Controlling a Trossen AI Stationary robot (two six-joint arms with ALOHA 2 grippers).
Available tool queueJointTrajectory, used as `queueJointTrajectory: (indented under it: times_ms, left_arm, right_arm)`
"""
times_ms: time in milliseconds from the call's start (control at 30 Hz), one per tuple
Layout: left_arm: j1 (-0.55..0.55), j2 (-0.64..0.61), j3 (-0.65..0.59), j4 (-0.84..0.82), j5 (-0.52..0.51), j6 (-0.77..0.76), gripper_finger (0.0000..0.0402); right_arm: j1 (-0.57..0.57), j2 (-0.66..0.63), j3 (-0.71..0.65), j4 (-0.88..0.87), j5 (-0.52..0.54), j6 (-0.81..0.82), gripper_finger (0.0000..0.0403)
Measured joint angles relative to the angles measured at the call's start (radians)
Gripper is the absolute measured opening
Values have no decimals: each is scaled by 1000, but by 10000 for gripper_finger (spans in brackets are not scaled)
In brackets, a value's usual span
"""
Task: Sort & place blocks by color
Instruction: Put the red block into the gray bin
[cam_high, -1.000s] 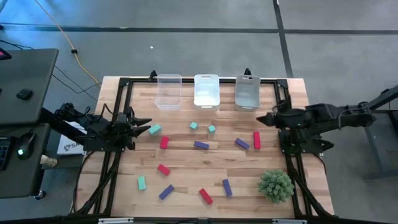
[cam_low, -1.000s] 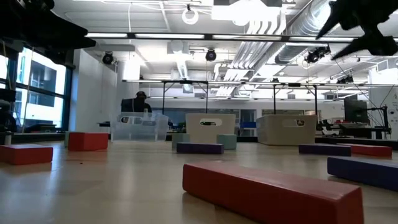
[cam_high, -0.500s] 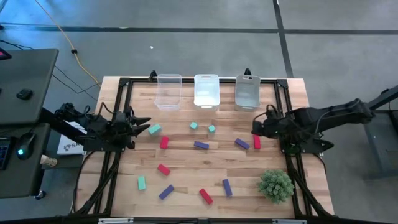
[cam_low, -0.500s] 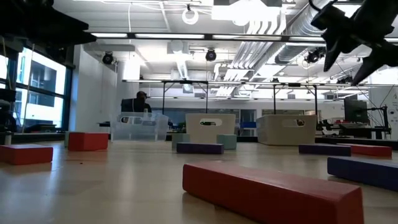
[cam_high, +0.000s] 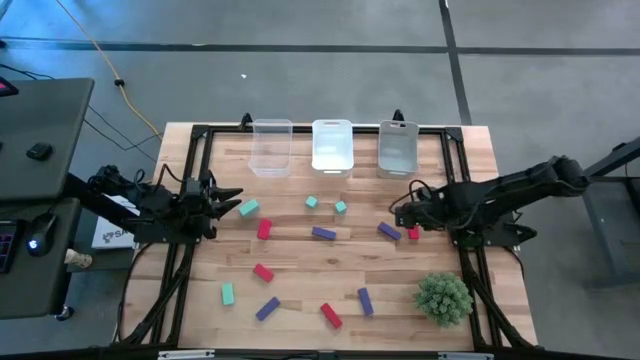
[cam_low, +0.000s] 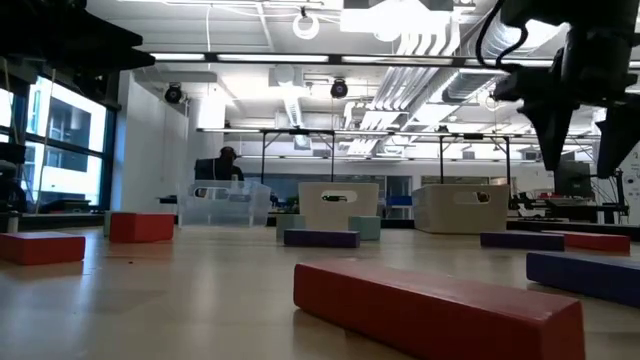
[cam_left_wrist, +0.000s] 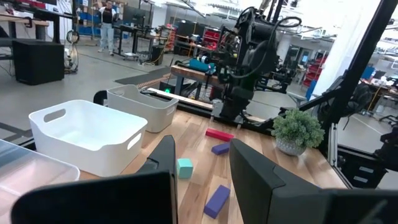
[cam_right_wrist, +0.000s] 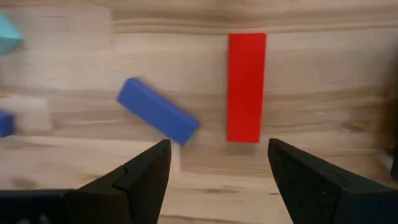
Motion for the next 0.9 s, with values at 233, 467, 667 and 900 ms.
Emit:
queueJointTrajectory:
  times_ms: [233, 467, 667, 900]
  left_arm:
    - [0, 0, 0, -1, 0, 0, 71]
    - [0, 0, 0, -1, 0, 0, 71]
    - [0, 0, 0, -2, 0, 0, 71]
    - [0, 0, 0, -2, 0, 0, 71]
  right_arm:
    - [0, 124, 0, 0, 0, 0, 259]
    - [0, 221, 0, 4, 1, 3, 259]
    - [0, 291, -1, 10, 1, 29, 259]
    - [0, 365, -1, 46, 1, 29, 259]
